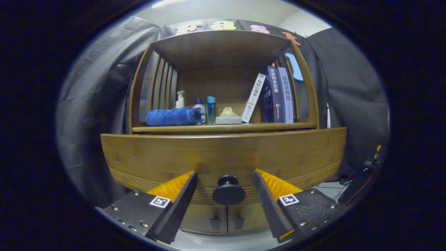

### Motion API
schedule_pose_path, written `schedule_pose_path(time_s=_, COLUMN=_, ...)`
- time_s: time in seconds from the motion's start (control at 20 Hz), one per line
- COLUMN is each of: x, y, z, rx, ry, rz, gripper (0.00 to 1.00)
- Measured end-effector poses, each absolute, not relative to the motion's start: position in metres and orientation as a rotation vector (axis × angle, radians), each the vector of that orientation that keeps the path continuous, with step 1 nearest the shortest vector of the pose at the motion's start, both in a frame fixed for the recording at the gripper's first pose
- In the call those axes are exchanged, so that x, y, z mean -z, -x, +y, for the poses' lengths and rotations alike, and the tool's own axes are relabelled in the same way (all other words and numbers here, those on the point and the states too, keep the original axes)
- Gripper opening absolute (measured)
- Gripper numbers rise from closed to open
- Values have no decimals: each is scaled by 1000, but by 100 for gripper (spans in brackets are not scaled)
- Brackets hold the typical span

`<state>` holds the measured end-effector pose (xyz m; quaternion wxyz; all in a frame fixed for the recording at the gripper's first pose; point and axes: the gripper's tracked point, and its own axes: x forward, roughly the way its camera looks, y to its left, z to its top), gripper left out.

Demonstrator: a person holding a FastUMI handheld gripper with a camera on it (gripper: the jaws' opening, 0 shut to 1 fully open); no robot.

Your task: Pull open the drawer, take out the items inside it, and place them on the countertop above the cabinet.

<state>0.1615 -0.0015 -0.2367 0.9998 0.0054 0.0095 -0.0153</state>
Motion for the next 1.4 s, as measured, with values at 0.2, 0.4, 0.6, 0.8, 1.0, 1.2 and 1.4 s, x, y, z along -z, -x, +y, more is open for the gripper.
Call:
schedule_pose_path(time_s=0.2, x=237, y=-174, z=-2, rx=32, ry=-16, rz=21, gripper=97)
schedule_pose_path(time_s=0.4, x=238, y=-191, z=-1, rx=34, ry=-12, rz=26, gripper=97)
schedule_pose_path(time_s=0.6, x=237, y=-205, z=-2, rx=29, ry=-18, rz=26, gripper=97)
schedule_pose_path(time_s=0.8, x=238, y=-221, z=-2, rx=36, ry=-15, rz=27, gripper=98)
schedule_pose_path(time_s=1.0, x=238, y=-233, z=-1, rx=40, ry=-19, rz=16, gripper=97)
schedule_pose_path(time_s=1.2, x=238, y=-247, z=-1, rx=41, ry=-24, rz=24, gripper=97)
schedule_pose_path(time_s=1.4, x=236, y=-253, z=0, rx=41, ry=-25, rz=25, gripper=98)
